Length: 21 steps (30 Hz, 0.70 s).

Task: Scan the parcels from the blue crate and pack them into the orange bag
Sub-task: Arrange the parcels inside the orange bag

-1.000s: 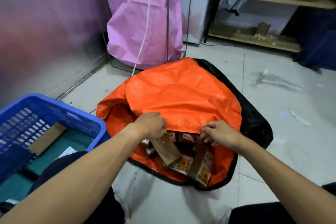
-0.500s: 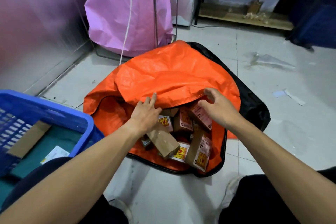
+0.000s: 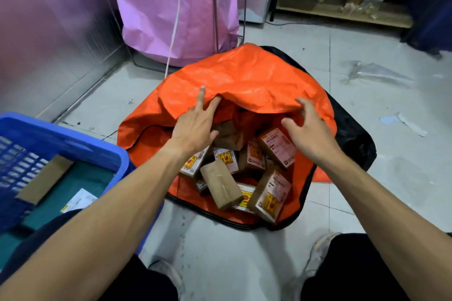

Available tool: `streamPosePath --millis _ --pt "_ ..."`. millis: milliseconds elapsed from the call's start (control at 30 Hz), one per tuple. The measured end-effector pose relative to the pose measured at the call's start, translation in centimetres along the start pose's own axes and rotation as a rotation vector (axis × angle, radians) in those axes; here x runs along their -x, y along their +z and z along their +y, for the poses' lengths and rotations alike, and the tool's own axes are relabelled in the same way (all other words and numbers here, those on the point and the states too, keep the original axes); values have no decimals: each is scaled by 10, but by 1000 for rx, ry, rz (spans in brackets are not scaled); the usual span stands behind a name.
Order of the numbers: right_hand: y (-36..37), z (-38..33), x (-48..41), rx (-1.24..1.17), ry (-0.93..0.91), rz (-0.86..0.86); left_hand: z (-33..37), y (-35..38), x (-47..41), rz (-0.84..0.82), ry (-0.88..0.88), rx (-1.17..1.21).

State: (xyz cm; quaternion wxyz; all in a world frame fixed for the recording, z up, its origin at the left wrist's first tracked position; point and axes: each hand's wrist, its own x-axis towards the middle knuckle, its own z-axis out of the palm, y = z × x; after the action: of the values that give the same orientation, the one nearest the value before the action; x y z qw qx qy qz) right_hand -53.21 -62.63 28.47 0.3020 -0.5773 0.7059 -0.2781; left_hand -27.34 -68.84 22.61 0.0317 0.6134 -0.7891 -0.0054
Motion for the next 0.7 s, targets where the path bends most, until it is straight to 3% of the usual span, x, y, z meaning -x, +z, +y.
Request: streamPosePath --millis 167,367,533,700 --pt "-29 -12 -13 -203 -74 184 6 -7 -5 211 -57 34" --pt "-50 -12 -11 -282 -156 246 -5 -33 -23 487 -199 140" --pt "-79 -4 -22 -301 -85 377 -18 -63 -33 554 -174 209" --pt "-48 5 -26 -237 -58 310 -22 -84 -45 558 -163 353"
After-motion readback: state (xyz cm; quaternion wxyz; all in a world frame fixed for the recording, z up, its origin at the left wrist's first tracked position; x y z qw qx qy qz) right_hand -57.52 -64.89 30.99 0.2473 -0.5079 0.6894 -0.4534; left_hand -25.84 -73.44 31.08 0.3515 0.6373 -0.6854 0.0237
